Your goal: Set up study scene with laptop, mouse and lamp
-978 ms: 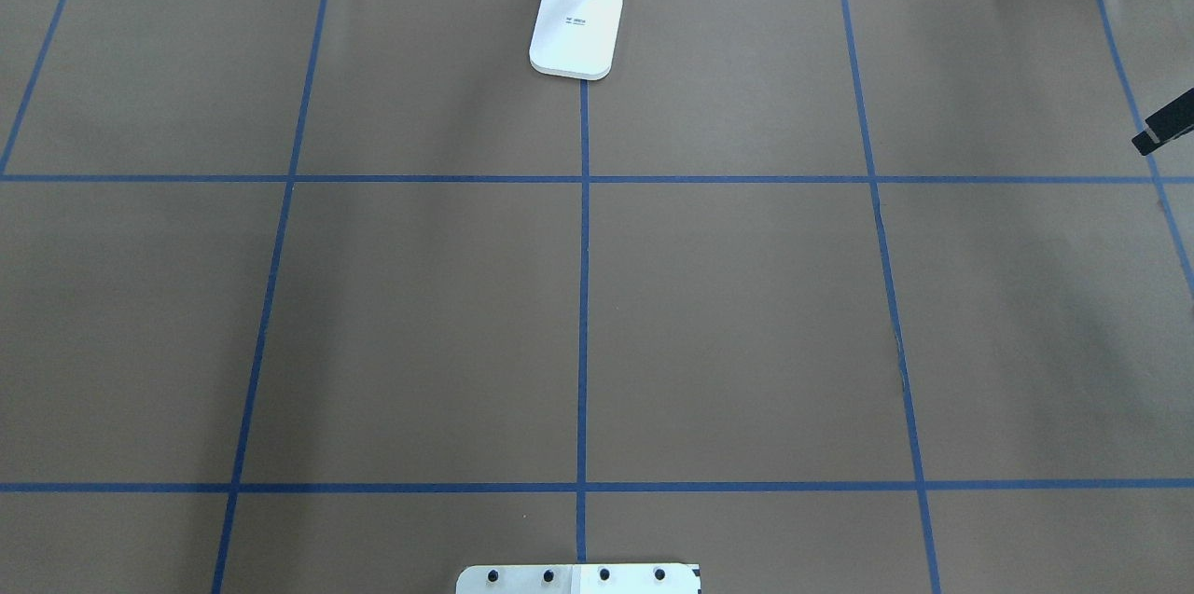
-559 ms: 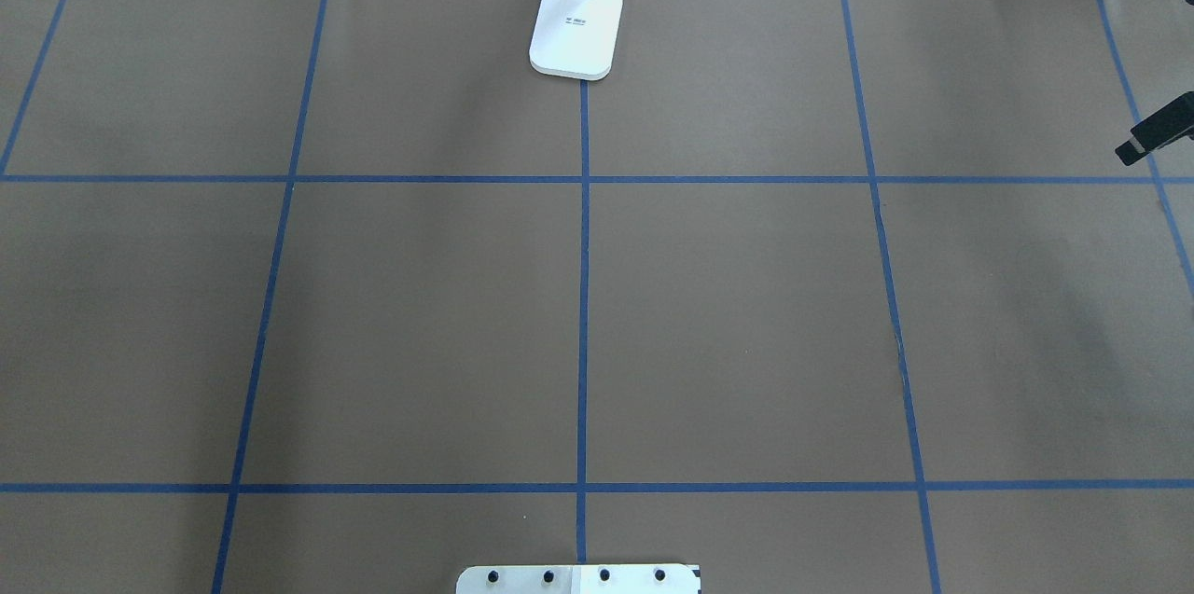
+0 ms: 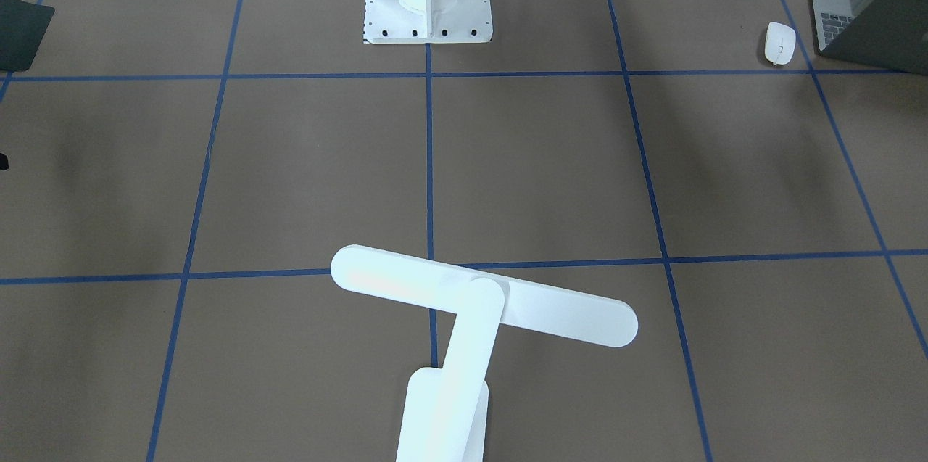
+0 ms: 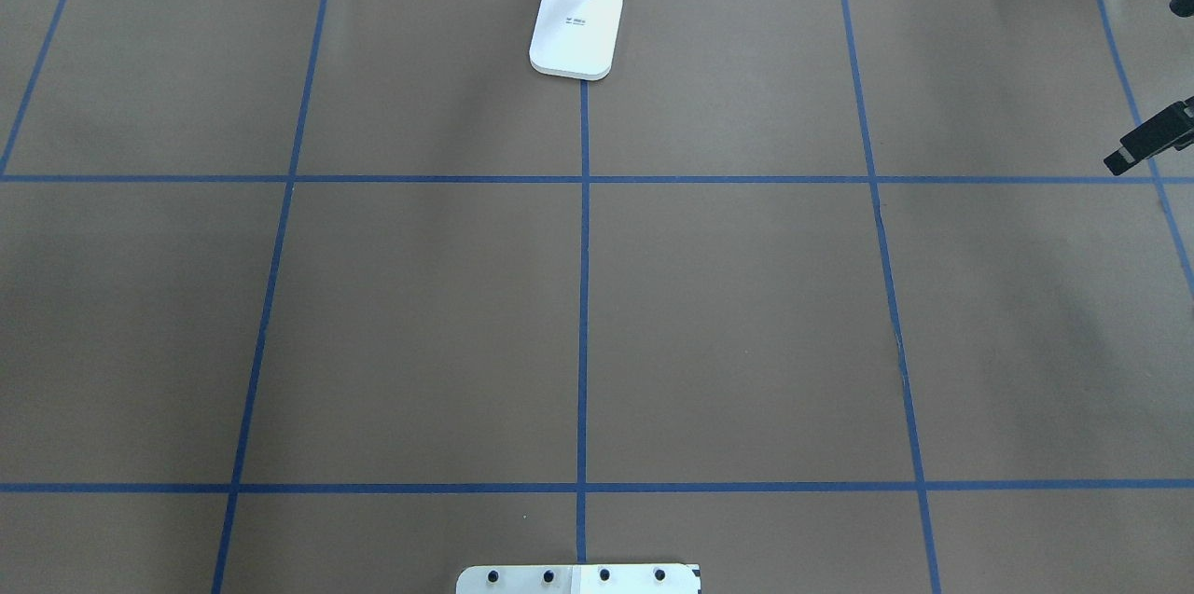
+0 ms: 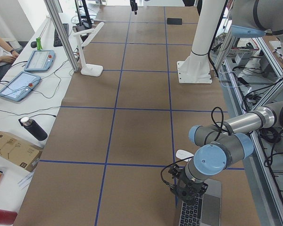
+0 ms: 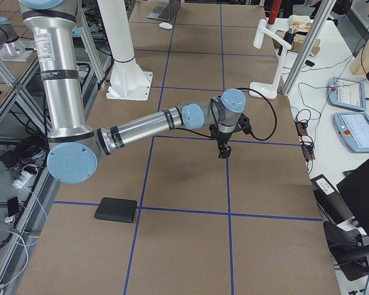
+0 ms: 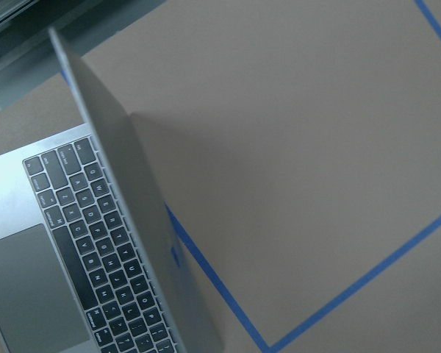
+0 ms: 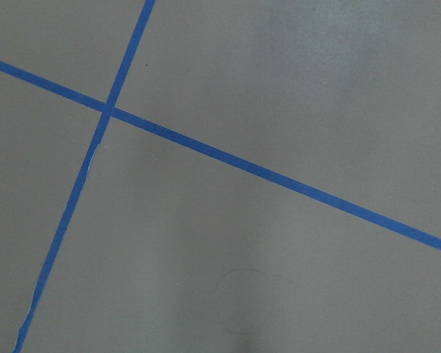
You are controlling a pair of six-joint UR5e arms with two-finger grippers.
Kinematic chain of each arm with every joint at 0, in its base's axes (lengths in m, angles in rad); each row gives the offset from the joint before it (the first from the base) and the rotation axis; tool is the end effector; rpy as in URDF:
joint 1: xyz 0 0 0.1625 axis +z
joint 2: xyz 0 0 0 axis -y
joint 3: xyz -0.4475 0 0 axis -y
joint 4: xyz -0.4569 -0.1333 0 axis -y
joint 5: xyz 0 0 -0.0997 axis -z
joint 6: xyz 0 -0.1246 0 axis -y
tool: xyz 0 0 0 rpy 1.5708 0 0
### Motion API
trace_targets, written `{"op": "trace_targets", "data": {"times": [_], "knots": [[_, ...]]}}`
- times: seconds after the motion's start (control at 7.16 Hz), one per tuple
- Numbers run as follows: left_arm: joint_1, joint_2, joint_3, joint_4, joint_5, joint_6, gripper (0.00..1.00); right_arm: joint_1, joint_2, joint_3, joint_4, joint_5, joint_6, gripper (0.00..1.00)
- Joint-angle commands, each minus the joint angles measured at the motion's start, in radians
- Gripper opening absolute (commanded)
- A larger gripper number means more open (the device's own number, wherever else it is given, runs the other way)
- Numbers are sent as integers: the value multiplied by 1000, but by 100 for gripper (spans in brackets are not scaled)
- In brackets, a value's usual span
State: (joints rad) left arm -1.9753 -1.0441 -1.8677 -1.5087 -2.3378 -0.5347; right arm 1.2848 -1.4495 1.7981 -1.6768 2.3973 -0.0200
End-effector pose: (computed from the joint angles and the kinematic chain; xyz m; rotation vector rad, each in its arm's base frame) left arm -0.1570 -0.2478 0.7680 -0.3411 0.7754 -0.9971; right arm -0.1295 -0.5880 0.5086 0.1183 -0.8507 -0.3873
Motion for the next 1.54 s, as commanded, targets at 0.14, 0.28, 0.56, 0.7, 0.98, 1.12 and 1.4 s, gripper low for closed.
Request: {"op": "trace_targets", "data": {"times": [0.14, 0.28, 0.56, 0.7, 0.98, 1.12, 1.4], "knots": [[3, 3, 113, -168, 3, -47, 100, -10, 0, 0, 0, -3, 2, 100], [3, 4, 122, -171, 0, -47, 99, -13, 0, 0, 0, -3, 3, 100], [3, 6, 131, -171, -5, -50, 67, -13, 0, 0, 0, -4, 3, 100], [3, 6, 127, -168, -8, -51, 33, -13, 0, 0, 0, -4, 3, 100], [1, -4, 111, -154, -41, -50, 0, -13, 0, 0, 0, -1, 5, 100], [-3, -25, 76, -92, -72, -38, 0, -13, 0, 0, 0, -1, 5, 100], [-4, -60, -57, 54, -75, -10, 0, -13, 0, -2, 0, -1, 6, 100]]}}
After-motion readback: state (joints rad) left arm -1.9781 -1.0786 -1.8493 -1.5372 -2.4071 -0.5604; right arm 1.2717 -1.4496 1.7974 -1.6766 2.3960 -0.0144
